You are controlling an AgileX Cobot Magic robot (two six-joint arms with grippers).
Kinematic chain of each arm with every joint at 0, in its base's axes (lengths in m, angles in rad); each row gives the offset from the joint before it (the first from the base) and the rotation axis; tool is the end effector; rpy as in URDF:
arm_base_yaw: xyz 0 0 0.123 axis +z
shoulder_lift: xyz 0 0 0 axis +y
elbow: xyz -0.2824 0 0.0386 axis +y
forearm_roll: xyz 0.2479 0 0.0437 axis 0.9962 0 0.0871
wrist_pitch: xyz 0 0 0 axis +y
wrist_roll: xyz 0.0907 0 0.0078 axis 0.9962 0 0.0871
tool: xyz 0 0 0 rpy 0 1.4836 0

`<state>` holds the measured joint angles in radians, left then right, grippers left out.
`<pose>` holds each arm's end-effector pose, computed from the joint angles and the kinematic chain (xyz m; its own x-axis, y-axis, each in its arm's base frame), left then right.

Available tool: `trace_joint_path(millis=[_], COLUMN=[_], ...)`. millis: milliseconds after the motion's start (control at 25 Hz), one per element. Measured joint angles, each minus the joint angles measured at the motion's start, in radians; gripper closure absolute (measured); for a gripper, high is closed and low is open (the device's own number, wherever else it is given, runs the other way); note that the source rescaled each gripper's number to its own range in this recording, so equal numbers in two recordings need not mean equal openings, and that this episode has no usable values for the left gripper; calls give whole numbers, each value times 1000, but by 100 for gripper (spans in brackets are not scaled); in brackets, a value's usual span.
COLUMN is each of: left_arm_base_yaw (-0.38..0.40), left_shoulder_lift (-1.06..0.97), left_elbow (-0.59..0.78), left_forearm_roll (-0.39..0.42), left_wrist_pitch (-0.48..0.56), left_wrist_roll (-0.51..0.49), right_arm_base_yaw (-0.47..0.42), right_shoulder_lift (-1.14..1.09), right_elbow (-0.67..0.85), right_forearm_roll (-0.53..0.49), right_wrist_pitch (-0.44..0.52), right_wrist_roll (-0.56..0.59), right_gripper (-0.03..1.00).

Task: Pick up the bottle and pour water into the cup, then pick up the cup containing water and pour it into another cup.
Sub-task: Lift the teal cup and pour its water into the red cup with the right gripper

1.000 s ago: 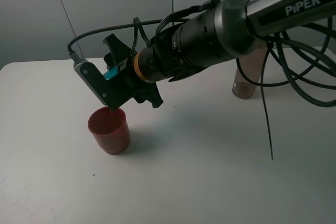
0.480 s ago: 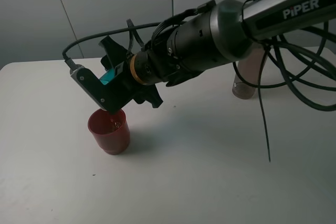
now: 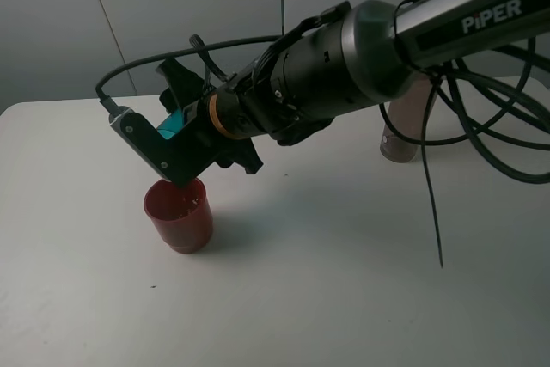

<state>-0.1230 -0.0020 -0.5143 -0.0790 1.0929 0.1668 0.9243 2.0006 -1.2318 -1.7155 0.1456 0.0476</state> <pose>-0.0090 -0.0053 0.2787 -0.4376 0.1848 -0.8800 0.2428 0.9666 0.0823 0.2710 0.3372 0.1674 0.7545 -0.6351 0.1654 -0.2967 -0.5549 -0.7772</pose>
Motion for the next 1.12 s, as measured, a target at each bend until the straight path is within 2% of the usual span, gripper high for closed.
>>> trace_joint_path(millis=[200,640,1120], left_arm_base_yaw=[0,0,0], left_shoulder_lift=[0,0,0], left_elbow=[0,0,0], left_forearm_roll=[0,0,0], left_wrist_pitch=[0,0,0], left_wrist_roll=[0,0,0], right_arm_base_yaw=[10,43,52], right_shoulder_lift=[0,0,0], right_elbow=[0,0,0], right_forearm_roll=[-20,-24,-24], right_wrist_pitch=[30,61,92], right_wrist_roll=[57,63,-10], right_gripper=[89,89,89])
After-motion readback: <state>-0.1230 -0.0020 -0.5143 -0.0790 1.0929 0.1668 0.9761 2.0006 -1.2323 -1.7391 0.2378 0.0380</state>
